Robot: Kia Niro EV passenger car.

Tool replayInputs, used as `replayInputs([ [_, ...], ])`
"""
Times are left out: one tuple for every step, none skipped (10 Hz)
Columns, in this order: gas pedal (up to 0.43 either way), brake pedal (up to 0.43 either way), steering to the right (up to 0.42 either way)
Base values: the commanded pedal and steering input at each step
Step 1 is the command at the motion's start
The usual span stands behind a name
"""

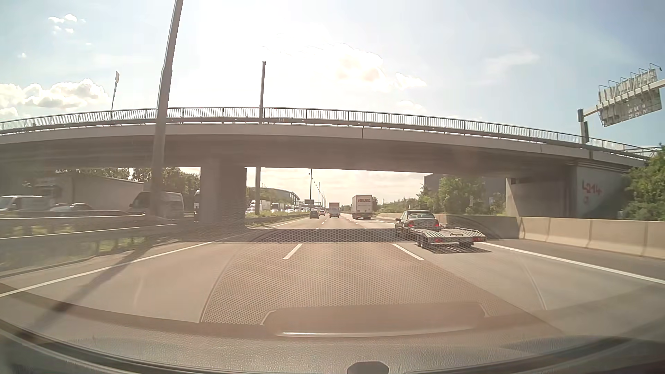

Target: Follow the waypoints while adhering to traffic rules and regulations

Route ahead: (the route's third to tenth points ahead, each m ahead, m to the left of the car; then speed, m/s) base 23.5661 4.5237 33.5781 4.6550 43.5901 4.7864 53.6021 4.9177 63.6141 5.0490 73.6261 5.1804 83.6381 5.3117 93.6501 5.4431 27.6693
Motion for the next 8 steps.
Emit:
replayInputs([
  [0.189, 0.000, 0.000],
  [0.189, 0.000, 0.000],
  [0.189, 0.000, 0.000],
  [0.189, 0.000, 0.000],
  [0.189, 0.000, 0.000],
  [0.189, 0.000, 0.000],
  [0.157, 0.000, 0.000],
  [0.087, 0.000, 0.000],
])
